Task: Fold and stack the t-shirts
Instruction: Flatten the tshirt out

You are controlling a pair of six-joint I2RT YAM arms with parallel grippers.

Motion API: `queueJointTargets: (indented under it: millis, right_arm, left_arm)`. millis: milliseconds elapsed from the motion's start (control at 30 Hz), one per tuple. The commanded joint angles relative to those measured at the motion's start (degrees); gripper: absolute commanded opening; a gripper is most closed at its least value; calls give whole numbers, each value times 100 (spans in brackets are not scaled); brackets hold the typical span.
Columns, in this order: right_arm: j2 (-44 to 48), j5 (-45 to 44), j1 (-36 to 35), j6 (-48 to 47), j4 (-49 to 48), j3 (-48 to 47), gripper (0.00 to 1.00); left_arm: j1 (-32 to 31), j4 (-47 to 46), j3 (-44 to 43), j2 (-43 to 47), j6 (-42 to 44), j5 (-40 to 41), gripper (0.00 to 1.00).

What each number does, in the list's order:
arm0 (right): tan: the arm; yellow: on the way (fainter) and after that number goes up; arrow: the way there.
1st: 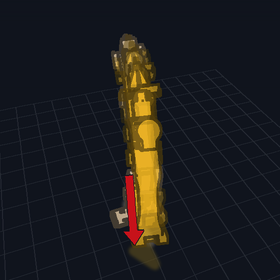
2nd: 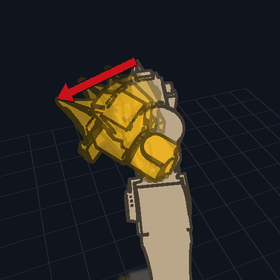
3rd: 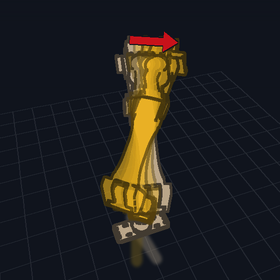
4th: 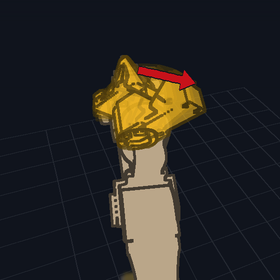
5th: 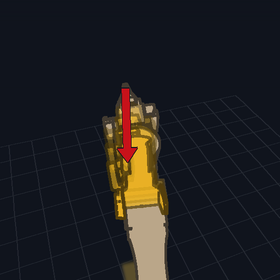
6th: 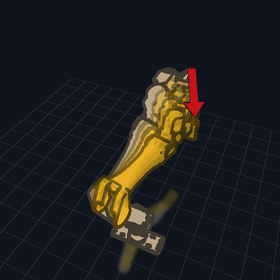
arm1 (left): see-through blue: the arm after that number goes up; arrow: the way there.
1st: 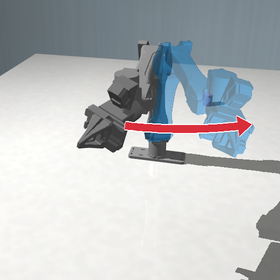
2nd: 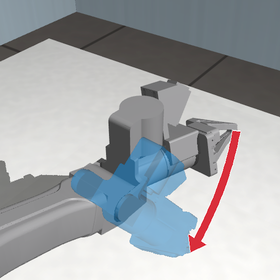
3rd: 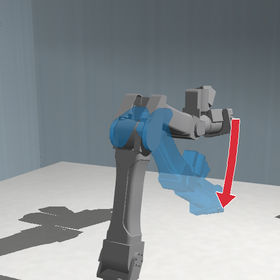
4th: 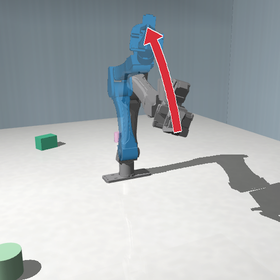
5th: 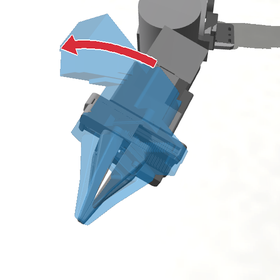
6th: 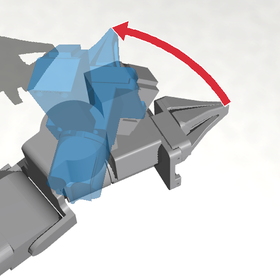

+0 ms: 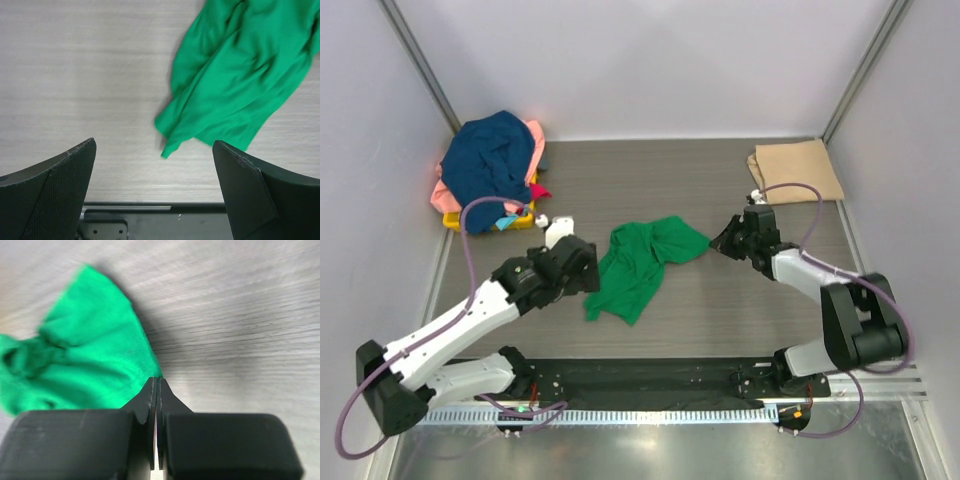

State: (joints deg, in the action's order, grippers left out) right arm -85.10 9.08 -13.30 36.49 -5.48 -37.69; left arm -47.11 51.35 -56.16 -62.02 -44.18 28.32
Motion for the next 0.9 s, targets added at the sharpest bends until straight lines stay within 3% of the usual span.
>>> queueJointTargets:
  millis: [0, 300, 567, 867]
  right_arm:
    - [897, -398, 20, -1, 221, 25, 1]
    - [3313, -1233, 29, -160, 1750, -159, 1]
    - [3606, -1339, 38, -309, 2507, -493, 1]
    - [3492, -1462, 38, -441, 2586, -634, 1]
  left_arm:
    - [9, 51, 526, 645, -635, -124, 100]
    - [-8, -801, 1721, 973, -1066, -854, 96]
    - [0, -2066, 1943, 323, -645, -442, 97]
    - [483, -2604, 1108, -1030, -328, -406, 100]
